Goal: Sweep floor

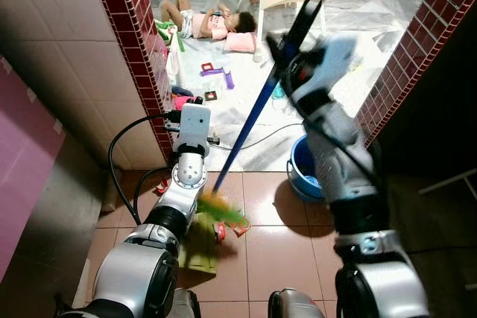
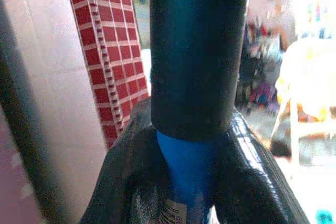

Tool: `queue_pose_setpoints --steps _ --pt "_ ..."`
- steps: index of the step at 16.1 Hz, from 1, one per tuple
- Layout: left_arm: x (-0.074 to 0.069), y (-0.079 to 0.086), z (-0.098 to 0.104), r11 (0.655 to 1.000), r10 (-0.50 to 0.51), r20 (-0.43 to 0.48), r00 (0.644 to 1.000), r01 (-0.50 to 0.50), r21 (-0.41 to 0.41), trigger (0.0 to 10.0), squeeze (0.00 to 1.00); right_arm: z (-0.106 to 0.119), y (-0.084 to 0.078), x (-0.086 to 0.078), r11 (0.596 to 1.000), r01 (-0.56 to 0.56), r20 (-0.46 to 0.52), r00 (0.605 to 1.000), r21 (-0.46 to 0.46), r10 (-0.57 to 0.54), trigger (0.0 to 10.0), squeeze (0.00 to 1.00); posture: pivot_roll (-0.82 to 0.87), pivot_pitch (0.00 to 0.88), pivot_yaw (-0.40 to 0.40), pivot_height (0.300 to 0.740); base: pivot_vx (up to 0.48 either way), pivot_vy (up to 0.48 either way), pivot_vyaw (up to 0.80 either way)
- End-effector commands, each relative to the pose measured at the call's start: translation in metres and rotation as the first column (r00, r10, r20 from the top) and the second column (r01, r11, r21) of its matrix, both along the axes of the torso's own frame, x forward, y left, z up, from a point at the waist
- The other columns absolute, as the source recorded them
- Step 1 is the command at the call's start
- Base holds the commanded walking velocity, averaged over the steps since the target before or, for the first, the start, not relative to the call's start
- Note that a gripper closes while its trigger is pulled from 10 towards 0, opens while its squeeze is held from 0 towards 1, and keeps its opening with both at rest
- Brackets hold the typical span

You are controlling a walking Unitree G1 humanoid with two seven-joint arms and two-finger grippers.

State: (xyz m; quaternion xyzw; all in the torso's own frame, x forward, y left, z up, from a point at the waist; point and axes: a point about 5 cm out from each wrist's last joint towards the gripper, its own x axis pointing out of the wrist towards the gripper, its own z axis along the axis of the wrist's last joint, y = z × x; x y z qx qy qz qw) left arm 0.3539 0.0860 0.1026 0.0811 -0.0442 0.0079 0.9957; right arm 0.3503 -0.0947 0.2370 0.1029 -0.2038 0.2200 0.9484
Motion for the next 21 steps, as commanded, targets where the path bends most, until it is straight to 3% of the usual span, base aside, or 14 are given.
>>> queue_pose_setpoints --steps 1,2,4,9,11,13,16,18,21 --pt "-0.013 -0.006 -0.029 0.998 0.006 -0.15 0.989 -0.015 -0.064 10.0 0.0 0.025 0.001 -0.005 0.999 0.02 0.143 0.99 -0.027 -0.016 10.0 0.0 -0.18 0.077 0.0 0.74 0.0 0.0 0.0" --pt "-0.013 -0.006 -0.029 0.998 0.003 -0.15 0.989 -0.012 -0.064 10.0 0.0 0.023 0.001 -0.004 0.998 0.033 0.15 0.988 -0.055 -0.025 10.0 0.0 -0.18 0.077 0.0 0.74 0.0 0.0 0.0" --pt "-0.013 -0.009 -0.029 0.996 -0.025 -0.154 0.988 0.011 -0.086 10.0 0.0 -0.003 0.0 -0.004 0.984 0.105 0.139 0.987 -0.145 -0.085 10.0 0.0 -0.17 0.077 -0.004 0.74 0.0 0.0 0.0" --pt "-0.014 -0.015 -0.031 0.992 -0.086 -0.178 0.98 0.068 -0.105 10.0 0.0 -0.042 0.001 -0.003 0.952 0.194 0.06 0.981 -0.236 -0.185 10.0 0.0 -0.17 0.076 0.003 0.74 0.0 0.0 0.0" --pt "-0.014 -0.016 -0.032 0.991 -0.101 -0.188 0.977 0.081 -0.111 10.0 0.0 -0.072 0.01 -0.006 0.963 0.167 -0.082 0.979 -0.211 -0.188 10.0 0.0 -0.17 0.075 0.006 0.74 0.0 0.0 0.0" --pt "-0.014 -0.015 -0.032 0.989 -0.107 -0.194 0.975 0.085 -0.118 10.0 0.0 -0.097 0.026 -0.015 0.986 0.078 -0.237 0.965 -0.15 -0.112 10.0 0.0 -0.17 0.073 0.006 0.74 0.0 0.0 0.0" --pt "-0.014 -0.015 -0.035 0.985 -0.094 -0.229 0.969 0.058 -0.161 10.0 0.0 -0.101 0.035 -0.017 0.999 -0.002 -0.345 0.939 -0.033 -0.009 10.0 0.0 -0.17 0.069 0.006 0.74 0.0 0.0 0.0" --pt "-0.013 -0.016 -0.035 0.986 -0.101 -0.233 0.967 0.066 -0.152 10.0 0.0 -0.093 0.036 -0.016 0.999 -0.023 -0.355 0.934 0.031 0.033 10.0 0.0 -0.17 0.067 0.007 0.74 0.0 0.0 0.0" --pt "-0.013 -0.018 -0.037 0.964 -0.17 -0.256 0.951 0.107 -0.243 10.0 0.0 -0.066 0.031 -0.01 0.994 -0.034 -0.304 0.951 0.1 0.063 10.0 0.0 -0.17 0.064 0.006 0.74 0.0 0.0 0.0"
